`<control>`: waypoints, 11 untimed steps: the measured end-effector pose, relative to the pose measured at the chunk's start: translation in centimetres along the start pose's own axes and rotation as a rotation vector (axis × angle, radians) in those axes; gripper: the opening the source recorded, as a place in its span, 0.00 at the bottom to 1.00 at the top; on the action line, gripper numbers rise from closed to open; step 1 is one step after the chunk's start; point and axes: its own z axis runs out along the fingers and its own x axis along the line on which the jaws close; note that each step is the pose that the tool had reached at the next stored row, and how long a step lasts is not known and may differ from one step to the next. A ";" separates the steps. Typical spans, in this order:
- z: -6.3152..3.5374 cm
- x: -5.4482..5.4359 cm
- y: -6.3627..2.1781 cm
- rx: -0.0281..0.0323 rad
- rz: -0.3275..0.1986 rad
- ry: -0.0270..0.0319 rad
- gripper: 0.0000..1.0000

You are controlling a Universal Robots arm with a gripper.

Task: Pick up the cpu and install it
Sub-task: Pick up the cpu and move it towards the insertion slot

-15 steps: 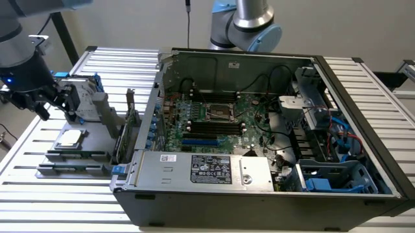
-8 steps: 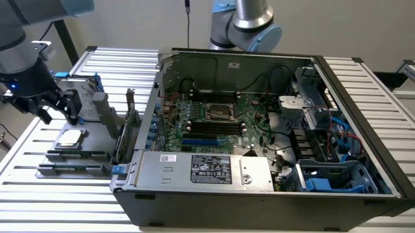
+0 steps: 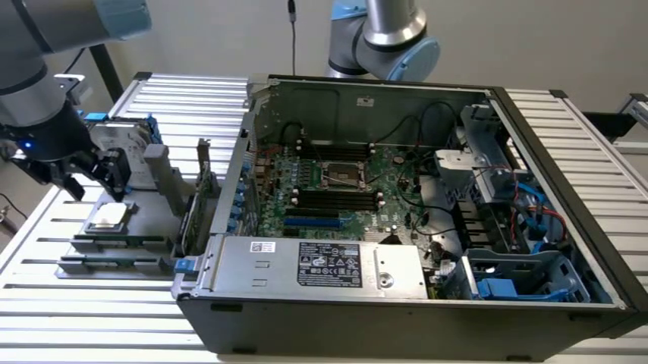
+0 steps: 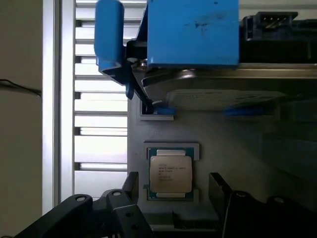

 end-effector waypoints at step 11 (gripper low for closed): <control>1.98 0.0 -0.55 0.0001 0.000 0.0001 0.68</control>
